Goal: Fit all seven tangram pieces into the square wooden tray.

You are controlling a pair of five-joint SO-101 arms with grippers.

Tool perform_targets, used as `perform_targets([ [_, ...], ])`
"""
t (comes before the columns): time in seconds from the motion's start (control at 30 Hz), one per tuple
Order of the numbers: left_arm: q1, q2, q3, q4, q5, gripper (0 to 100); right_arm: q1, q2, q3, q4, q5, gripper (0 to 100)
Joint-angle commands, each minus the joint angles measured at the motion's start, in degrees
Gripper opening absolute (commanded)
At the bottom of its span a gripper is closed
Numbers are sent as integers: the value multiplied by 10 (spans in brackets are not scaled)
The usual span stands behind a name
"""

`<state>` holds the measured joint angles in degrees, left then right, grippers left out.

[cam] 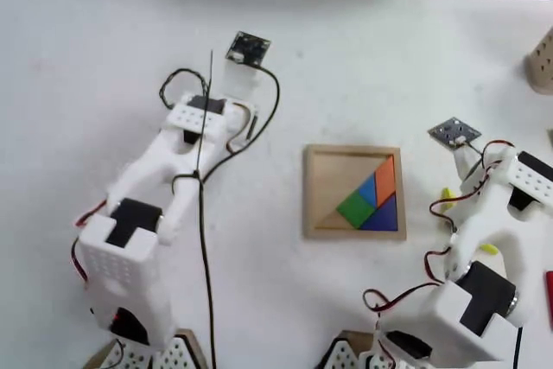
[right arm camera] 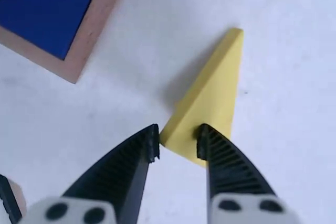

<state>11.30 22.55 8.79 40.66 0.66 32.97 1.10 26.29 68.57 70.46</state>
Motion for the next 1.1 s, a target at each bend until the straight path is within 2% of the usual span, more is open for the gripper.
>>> perform_targets([
  [0.0,-6,-4,-11,-13,-18,24,8,-14,-33,-9,-6,94],
  [0.17,-6,-4,-11,-13,-18,24,31,-14,-82,-16,-112,65],
  [0.23,-6,-4,-11,-13,-18,24,32,-14,-94,-16,-114,16],
  [0.73,-6,-4,-11,-13,-18,24,33,-20,-100,-11,-118,18],
  [0.9,-6,-4,-12,-13,-18,24,27,-21,-156,85,-123,18],
  [1.07,-7,-5,-13,-13,-18,24,11,-21,-258,205,-190,18],
])
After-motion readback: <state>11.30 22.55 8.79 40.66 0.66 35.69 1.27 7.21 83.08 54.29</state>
